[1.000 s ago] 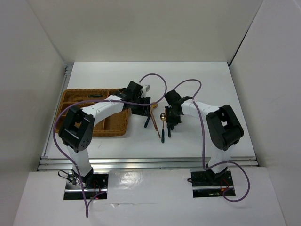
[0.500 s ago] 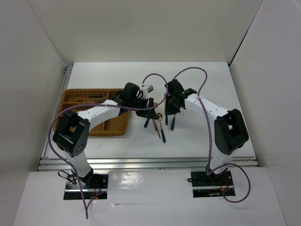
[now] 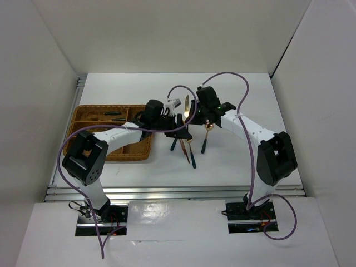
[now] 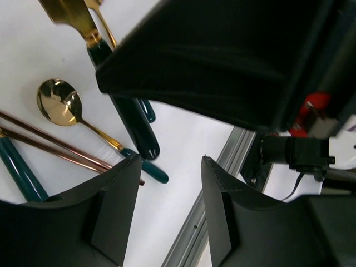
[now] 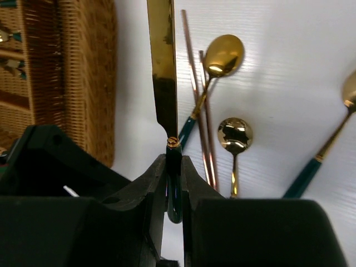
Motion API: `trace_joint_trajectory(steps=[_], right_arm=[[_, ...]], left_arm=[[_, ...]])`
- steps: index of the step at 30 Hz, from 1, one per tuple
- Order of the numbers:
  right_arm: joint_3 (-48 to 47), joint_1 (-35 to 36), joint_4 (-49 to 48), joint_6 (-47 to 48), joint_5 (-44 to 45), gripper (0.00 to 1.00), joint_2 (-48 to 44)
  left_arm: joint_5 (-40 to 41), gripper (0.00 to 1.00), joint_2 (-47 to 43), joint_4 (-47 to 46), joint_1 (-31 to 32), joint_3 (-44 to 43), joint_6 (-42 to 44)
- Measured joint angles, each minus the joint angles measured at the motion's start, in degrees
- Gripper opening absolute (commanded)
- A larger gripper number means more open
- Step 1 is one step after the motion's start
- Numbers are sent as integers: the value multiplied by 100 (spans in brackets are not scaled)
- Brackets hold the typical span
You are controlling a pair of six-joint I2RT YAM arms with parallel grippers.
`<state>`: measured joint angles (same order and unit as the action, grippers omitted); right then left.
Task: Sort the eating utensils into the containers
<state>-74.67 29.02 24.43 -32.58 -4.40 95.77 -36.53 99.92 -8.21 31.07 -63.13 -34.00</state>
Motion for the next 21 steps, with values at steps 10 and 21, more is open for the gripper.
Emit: trace_joint_trajectory(steps=[10, 21], right_arm=[[0, -2, -339, -66, -481, 3, -22], [2, -7, -389, -37, -527, 30, -42]], left_arm=[[645, 47, 162, 52, -2, -385, -92], [870, 20, 352, 181, -22, -494, -256]])
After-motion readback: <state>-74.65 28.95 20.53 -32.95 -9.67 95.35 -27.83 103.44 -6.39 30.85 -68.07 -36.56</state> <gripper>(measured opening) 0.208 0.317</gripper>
